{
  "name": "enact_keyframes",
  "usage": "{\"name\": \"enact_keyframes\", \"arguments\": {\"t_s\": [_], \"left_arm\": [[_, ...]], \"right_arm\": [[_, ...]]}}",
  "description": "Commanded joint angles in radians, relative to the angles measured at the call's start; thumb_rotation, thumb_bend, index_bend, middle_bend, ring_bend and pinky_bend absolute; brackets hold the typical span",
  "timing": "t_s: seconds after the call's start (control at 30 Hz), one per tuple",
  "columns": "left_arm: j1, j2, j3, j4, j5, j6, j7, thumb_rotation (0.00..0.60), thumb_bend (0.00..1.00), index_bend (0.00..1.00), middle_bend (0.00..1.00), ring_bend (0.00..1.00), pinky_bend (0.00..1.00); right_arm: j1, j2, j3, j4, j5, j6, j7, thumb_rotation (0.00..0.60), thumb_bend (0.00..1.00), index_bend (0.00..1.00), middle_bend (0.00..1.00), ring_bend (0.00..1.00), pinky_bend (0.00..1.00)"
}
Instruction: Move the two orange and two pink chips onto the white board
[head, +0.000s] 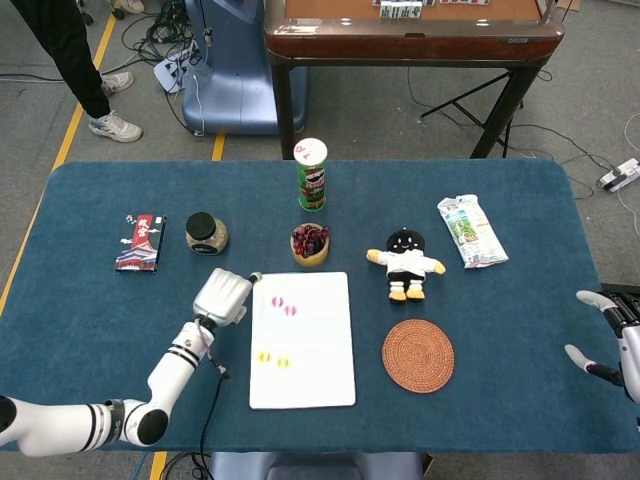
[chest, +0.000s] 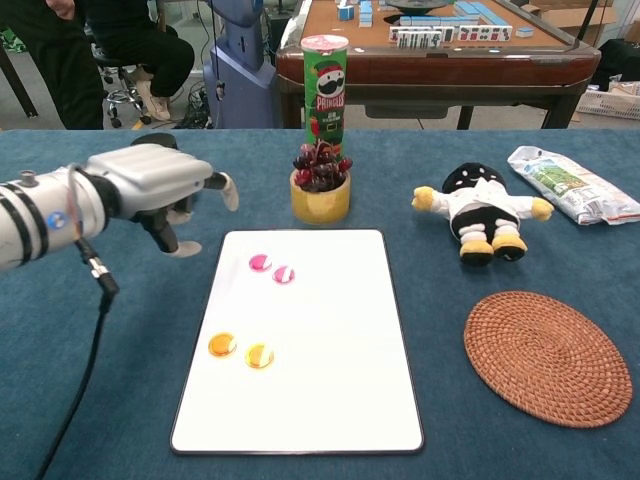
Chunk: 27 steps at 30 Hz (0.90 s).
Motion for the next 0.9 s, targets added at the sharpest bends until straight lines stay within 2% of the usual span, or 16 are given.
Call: {"name": "enact_keyframes", "arguments": {"t_s": [0.03,0.13,0.23,0.33,0.43,0.63,0.9], "left_arm": [[0.066,0.076,0.024,-0.086,0.035,0.079,-0.025,0.6,0.34,0.29,0.85,0.78,0.98],[0.113,0.13,0.049,-0.127,0.088,0.146,-0.034,0.6,0.34,0.28,0.63,0.63,0.86],[0.163,0.174,0.083,-0.15,0.159,0.209,-0.052,0.6,0.34,0.28,0.51,0.53,0.75],[0.214,0.219,0.112,-0.16,0.229,0.259,-0.092,0.6,0.34,0.28,0.44,0.43,0.62],[0.259,0.257,0.135,-0.149,0.302,0.304,-0.146,0.6,0.34,0.29,0.41,0.39,0.54],[0.38,0.312,0.183,-0.092,0.486,0.426,-0.369,0.6,0.34,0.35,0.4,0.38,0.5],[0.532,0.363,0.208,-0.105,0.5,0.53,-0.434,0.6,0.34,0.38,0.4,0.39,0.48]], "right_arm": [[0.005,-0.006,-0.002,-0.004,0.0,-0.009,-0.017,0.6,0.02,0.28,0.31,0.23,0.37],[0.01,-0.012,-0.003,-0.007,0.002,-0.018,-0.038,0.6,0.02,0.28,0.31,0.23,0.37],[0.016,-0.019,-0.004,-0.009,0.005,-0.029,-0.057,0.6,0.02,0.28,0.31,0.23,0.37],[0.02,-0.026,-0.006,-0.01,0.006,-0.037,-0.076,0.6,0.02,0.28,0.31,0.23,0.37],[0.025,-0.032,-0.006,-0.011,0.009,-0.046,-0.091,0.6,0.02,0.28,0.31,0.23,0.37],[0.036,-0.044,-0.007,-0.012,0.019,-0.067,-0.12,0.6,0.02,0.28,0.31,0.23,0.37],[0.044,-0.055,-0.008,-0.013,0.026,-0.082,-0.15,0.6,0.02,0.28,0.31,0.23,0.37]]}}
